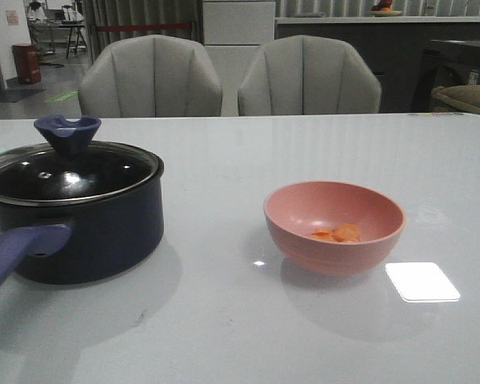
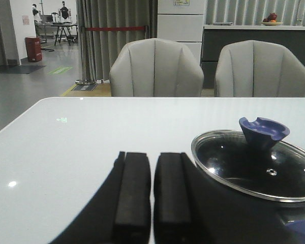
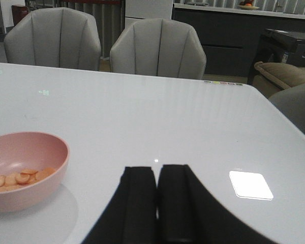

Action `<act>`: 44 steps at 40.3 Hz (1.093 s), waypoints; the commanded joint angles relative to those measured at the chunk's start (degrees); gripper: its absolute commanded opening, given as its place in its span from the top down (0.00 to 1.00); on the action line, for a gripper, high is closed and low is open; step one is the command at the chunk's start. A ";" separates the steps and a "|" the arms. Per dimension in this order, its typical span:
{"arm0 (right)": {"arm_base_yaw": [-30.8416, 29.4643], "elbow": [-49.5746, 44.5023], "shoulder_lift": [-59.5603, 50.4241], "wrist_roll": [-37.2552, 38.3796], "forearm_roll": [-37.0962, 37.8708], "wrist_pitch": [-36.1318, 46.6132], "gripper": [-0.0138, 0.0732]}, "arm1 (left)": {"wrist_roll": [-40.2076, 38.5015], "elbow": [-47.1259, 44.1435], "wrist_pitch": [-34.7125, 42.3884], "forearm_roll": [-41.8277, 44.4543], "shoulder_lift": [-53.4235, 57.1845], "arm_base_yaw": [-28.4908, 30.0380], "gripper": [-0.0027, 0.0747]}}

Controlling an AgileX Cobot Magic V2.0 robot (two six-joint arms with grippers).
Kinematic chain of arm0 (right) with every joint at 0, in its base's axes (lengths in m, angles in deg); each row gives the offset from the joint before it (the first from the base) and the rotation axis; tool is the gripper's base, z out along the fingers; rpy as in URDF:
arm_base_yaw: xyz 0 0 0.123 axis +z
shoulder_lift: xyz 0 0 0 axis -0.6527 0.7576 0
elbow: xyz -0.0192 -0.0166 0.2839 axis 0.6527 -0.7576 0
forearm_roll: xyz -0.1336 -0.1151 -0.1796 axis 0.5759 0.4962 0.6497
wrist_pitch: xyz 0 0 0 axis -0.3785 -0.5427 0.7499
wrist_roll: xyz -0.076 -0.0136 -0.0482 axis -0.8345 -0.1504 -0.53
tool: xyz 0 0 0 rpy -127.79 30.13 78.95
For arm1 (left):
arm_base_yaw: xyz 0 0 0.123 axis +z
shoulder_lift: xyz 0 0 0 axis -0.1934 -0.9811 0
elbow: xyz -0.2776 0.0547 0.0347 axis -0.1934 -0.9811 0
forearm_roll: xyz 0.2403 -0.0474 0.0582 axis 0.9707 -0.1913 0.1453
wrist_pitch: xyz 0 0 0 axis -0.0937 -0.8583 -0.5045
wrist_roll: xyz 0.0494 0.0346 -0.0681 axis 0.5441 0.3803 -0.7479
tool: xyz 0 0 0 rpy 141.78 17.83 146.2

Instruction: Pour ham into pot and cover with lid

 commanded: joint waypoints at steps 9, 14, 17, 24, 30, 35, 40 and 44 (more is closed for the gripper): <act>0.02 0.32 -1.13 -0.41 0.56 4.92 0.67 | -0.49 -1.18 4.58 -0.20 1.04 0.03 0.81; 0.02 0.32 -1.13 -0.41 0.56 4.92 0.67 | -0.49 -1.18 4.58 -0.20 1.04 0.03 0.81; 0.02 0.32 -1.13 -0.41 0.56 4.92 0.67 | -0.49 -1.18 4.58 -0.20 1.04 0.03 0.81; 0.02 0.32 -1.13 -0.41 0.56 4.92 0.67 | -0.49 -1.18 4.58 -0.20 1.04 0.03 0.81; 0.02 0.32 -1.13 -0.41 0.56 4.92 0.67 | -0.49 -1.18 4.46 -0.20 1.04 0.03 0.81; 0.02 0.32 -1.13 -0.41 0.56 4.92 0.67 | -0.49 -1.18 7.02 -0.20 1.04 0.03 0.81; 0.02 0.32 -1.13 -0.41 0.56 4.92 0.67 | -0.49 -1.18 11.15 -0.20 1.04 0.14 0.81; 0.02 0.32 -1.13 -0.41 0.56 4.92 0.67 | -0.49 -0.38 15.95 -0.20 1.04 0.14 0.81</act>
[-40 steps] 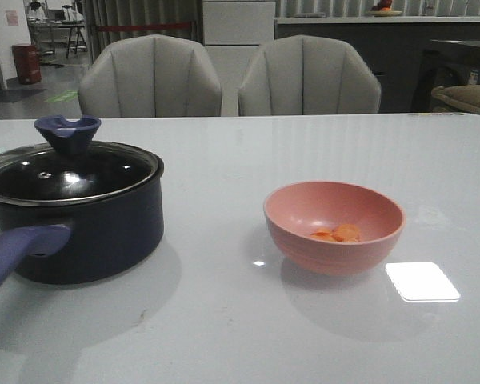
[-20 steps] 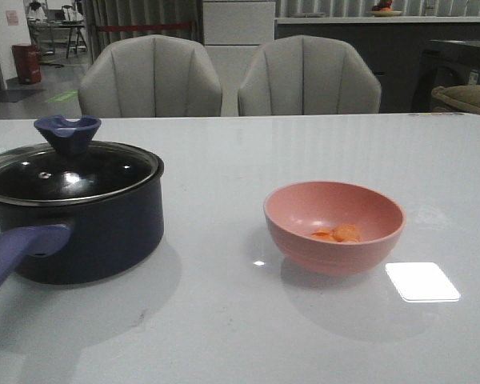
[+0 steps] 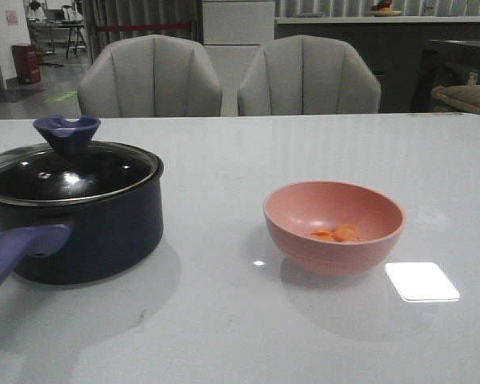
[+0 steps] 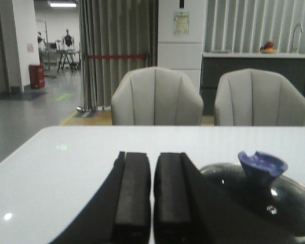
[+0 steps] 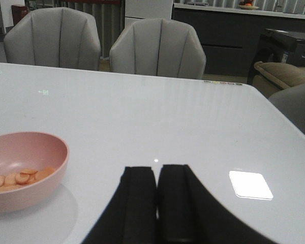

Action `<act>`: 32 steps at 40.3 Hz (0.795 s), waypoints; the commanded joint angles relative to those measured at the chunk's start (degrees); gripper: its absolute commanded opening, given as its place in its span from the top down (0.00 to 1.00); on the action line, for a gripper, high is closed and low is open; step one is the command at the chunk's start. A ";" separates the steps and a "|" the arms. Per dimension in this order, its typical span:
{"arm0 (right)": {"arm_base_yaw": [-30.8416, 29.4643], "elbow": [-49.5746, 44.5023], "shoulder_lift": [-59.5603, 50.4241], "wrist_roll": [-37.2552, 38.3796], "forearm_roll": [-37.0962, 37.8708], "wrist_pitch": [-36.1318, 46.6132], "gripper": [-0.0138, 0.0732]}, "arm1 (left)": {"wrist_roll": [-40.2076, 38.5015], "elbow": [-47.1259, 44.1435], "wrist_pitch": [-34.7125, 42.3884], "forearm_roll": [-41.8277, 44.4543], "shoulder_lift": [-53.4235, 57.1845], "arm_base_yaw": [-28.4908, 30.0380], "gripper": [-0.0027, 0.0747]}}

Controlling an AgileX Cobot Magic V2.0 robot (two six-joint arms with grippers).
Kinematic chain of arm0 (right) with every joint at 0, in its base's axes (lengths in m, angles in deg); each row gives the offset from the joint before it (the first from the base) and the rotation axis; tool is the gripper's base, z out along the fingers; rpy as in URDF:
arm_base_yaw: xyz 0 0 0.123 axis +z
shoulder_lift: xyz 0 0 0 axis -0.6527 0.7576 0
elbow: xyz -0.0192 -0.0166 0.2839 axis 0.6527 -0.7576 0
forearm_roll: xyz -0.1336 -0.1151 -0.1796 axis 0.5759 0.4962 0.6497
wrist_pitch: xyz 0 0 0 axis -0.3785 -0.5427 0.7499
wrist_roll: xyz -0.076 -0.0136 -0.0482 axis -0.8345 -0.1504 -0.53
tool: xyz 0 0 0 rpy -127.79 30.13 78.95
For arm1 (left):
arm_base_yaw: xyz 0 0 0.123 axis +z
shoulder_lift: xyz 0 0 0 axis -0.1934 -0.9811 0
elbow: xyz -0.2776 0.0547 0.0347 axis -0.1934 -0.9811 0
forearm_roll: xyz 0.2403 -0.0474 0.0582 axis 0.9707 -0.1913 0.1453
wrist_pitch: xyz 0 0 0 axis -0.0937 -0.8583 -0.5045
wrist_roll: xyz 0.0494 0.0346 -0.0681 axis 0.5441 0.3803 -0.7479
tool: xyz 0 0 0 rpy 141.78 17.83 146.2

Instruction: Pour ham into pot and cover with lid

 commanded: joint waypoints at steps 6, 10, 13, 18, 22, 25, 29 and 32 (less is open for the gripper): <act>0.02 0.32 -1.13 -0.41 0.56 4.92 0.67 | -0.49 5.90 6.21 0.27 0.03 0.14 0.81; 0.02 0.32 -1.13 -0.41 0.56 4.92 0.67 | -0.49 12.63 -1.38 0.64 -2.90 0.14 0.81; 0.02 0.32 -1.13 -0.41 0.56 4.92 0.67 | -0.49 16.98 -8.20 0.64 -6.36 0.14 0.81; 0.02 0.32 -1.13 -0.41 0.56 4.92 0.67 | -0.49 22.94 -18.62 0.64 -12.29 0.14 0.81; 0.02 0.32 -1.13 -0.41 0.56 4.92 0.67 | -0.49 24.06 -22.37 -0.70 -15.53 0.14 0.81; 0.02 0.32 -1.13 -0.41 0.56 4.92 0.67 | -0.49 23.70 -22.61 -1.07 -17.26 0.14 0.81; 0.02 0.32 -1.13 -0.41 0.56 4.92 0.67 | -0.49 23.70 -22.08 -1.07 -18.98 0.14 0.81; 0.02 0.32 -1.13 -0.41 0.56 4.92 0.67 | -0.49 23.70 -22.08 -1.22 -19.99 0.14 0.81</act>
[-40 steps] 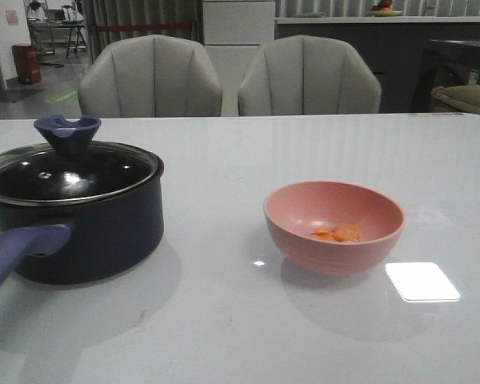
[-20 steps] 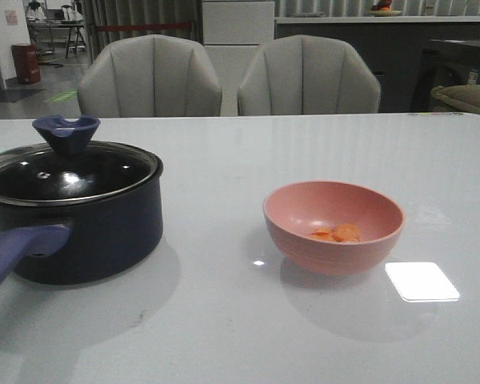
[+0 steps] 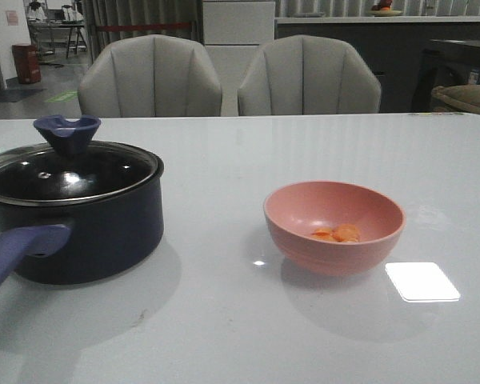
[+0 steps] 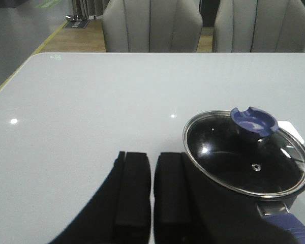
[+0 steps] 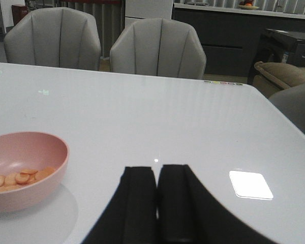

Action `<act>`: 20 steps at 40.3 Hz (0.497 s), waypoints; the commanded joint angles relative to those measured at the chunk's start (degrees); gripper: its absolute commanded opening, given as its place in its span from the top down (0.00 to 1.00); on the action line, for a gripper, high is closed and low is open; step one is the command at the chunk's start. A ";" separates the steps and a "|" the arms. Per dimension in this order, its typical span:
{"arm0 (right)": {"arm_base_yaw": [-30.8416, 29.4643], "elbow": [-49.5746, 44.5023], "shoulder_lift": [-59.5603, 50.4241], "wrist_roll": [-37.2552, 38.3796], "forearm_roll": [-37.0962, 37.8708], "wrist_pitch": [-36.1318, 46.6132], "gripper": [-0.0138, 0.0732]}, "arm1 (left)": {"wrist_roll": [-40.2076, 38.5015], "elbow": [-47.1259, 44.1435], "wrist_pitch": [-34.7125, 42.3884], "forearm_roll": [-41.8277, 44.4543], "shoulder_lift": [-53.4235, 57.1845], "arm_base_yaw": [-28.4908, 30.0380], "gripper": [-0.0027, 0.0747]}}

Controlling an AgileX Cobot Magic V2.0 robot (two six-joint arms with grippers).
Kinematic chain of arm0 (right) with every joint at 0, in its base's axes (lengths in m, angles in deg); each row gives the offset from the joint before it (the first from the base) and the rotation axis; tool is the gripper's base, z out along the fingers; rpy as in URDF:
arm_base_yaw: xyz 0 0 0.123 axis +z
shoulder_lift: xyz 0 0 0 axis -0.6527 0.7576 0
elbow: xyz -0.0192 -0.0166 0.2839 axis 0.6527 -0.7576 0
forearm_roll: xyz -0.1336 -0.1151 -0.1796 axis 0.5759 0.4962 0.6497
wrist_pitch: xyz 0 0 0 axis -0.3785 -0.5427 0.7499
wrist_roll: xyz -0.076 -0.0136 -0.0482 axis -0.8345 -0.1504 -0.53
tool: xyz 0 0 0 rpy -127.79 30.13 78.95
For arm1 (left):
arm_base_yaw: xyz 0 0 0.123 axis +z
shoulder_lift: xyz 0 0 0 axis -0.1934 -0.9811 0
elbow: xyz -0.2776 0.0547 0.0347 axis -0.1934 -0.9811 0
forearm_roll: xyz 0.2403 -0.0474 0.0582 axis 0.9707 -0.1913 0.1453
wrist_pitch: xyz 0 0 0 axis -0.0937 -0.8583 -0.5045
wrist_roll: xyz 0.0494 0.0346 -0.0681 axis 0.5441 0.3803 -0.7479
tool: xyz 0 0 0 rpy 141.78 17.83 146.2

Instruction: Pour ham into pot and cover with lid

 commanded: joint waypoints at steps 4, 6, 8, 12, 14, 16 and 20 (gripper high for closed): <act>0.02 0.32 -1.13 -0.41 0.56 5.02 0.67 | -0.49 2.01 4.09 -1.32 -2.69 0.14 0.80; 0.02 0.32 -1.13 -0.41 0.56 5.02 0.67 | -0.49 2.27 3.51 -1.06 -3.11 0.14 0.76; 0.02 0.32 -1.13 -0.41 0.56 5.02 0.67 | -0.49 2.24 3.40 -1.06 -3.45 0.14 0.67; 0.02 0.32 -1.13 -0.41 0.56 5.02 0.67 | -0.49 2.24 3.40 -1.06 -3.83 0.14 0.40; 0.02 0.32 -1.13 -0.41 0.56 5.02 0.67 | -0.49 2.24 3.40 -1.06 -4.03 0.14 0.27; 0.02 0.32 -1.13 -0.41 0.56 5.02 0.67 | -0.49 2.24 3.26 -1.06 -4.21 0.14 0.16; 0.02 0.32 -1.13 -0.41 0.56 5.02 0.67 | -0.49 2.53 1.73 -1.06 -5.20 0.14 0.06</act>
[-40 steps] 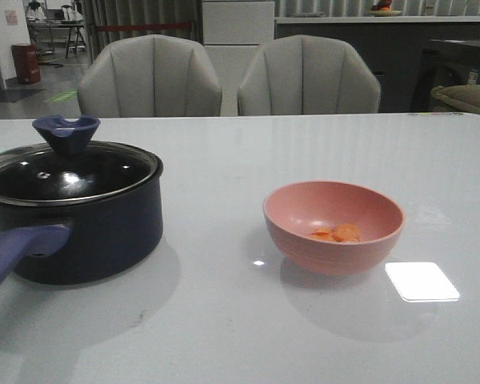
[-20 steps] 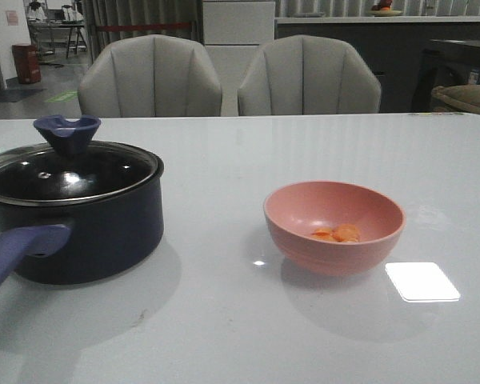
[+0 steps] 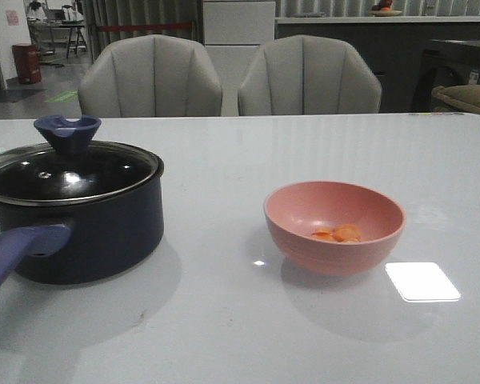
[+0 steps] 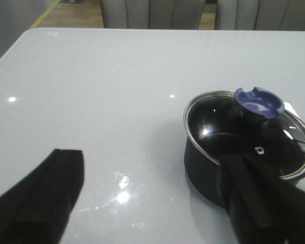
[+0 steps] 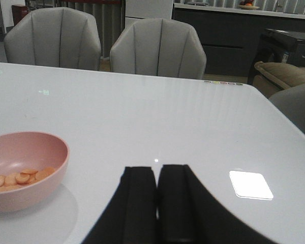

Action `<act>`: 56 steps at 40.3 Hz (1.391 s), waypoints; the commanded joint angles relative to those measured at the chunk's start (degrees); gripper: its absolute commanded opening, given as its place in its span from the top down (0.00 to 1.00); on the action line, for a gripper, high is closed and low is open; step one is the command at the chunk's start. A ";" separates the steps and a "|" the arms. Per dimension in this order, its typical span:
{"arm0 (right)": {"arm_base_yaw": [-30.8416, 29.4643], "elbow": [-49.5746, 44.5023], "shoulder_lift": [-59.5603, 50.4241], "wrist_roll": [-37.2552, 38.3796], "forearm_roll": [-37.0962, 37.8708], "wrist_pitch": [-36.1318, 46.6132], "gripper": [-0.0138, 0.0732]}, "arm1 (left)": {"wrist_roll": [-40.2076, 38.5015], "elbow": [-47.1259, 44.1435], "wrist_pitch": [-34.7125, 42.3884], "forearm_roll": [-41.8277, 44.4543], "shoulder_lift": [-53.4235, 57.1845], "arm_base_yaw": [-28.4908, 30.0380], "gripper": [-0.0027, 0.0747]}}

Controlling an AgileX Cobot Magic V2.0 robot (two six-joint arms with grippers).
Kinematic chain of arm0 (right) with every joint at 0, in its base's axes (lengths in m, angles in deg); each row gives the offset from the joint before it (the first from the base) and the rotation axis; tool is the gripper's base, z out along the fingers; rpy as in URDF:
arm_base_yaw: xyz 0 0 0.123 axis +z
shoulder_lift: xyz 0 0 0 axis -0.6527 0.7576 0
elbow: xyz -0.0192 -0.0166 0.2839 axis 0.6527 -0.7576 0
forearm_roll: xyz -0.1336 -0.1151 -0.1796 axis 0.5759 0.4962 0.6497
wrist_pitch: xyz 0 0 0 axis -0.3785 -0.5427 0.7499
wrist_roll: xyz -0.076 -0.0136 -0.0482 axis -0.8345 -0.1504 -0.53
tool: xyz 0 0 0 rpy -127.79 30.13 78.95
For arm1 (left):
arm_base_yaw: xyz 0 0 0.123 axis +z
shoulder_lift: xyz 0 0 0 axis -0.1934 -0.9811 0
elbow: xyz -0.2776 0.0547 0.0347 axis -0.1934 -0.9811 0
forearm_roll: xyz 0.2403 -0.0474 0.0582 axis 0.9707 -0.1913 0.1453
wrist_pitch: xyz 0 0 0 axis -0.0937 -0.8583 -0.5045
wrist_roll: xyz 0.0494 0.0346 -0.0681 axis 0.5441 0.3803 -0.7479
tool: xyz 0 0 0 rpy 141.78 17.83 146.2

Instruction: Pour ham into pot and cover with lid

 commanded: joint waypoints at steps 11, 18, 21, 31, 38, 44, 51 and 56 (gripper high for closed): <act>0.02 0.32 -1.13 -0.41 0.56 5.02 0.67 | -0.49 8.62 -1.49 -0.51 -7.34 0.14 0.08; 0.02 0.32 -1.13 -0.41 0.56 5.02 0.67 | -0.49 16.77 -8.89 -1.44 -15.96 0.04 0.09; 0.02 0.32 -1.13 -0.41 0.56 5.02 0.67 | -0.49 20.62 -11.53 -2.60 -20.45 0.04 0.10; 0.02 0.32 -1.13 -0.41 0.56 5.02 0.67 | -0.49 31.72 -19.20 -4.22 -35.24 0.04 0.11; 0.02 0.32 -1.13 -0.41 0.56 5.02 0.67 | -0.49 38.71 -22.51 -5.59 -44.50 -1.86 0.11; 0.02 0.32 -1.13 -0.41 0.56 5.02 0.67 | -2.89 44.09 -23.49 -4.13 -50.46 -7.98 0.11; 0.02 0.32 -1.13 -0.41 0.56 5.02 0.67 | -12.48 50.24 -24.41 5.77 -57.28 -16.53 0.11; 0.02 0.32 -1.13 -0.41 0.56 5.02 0.67 | -17.14 54.73 -26.48 9.77 -62.48 -20.56 0.11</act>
